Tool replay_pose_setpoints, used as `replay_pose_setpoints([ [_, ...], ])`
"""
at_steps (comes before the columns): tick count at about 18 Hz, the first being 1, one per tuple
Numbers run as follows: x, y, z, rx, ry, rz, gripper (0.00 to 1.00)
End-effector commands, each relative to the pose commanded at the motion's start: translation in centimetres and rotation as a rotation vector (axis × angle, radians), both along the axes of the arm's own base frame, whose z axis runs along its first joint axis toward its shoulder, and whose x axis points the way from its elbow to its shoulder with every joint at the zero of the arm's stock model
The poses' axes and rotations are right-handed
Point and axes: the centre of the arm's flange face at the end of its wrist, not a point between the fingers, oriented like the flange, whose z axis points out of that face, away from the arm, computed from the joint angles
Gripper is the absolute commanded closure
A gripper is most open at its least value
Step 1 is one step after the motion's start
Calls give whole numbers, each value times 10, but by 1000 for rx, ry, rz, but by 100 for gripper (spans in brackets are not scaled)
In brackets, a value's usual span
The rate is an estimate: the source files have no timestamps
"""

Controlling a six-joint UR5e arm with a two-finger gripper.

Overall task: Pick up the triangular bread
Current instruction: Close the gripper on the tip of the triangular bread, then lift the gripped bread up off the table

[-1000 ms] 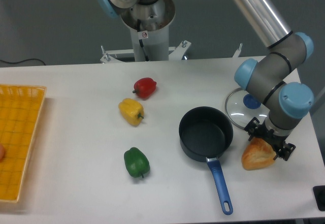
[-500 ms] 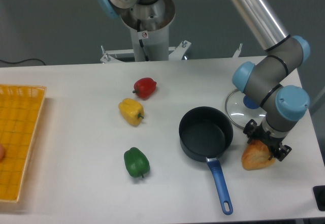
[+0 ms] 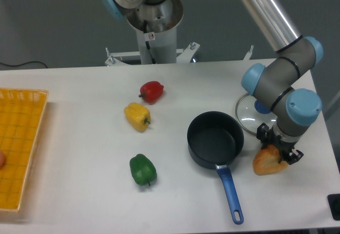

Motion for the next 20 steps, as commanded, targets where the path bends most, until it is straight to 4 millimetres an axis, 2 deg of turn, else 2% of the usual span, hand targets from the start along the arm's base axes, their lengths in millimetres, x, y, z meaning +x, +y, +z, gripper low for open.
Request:
replay_pose_setpoints([
  [5,1,1,0,-1,-1,0,78],
  [9,2,0,6,1,8,0,82],
  [13,7,-1,26,1,3,-2,83],
  [20,37,-11,82,-20,-50,-5,83],
])
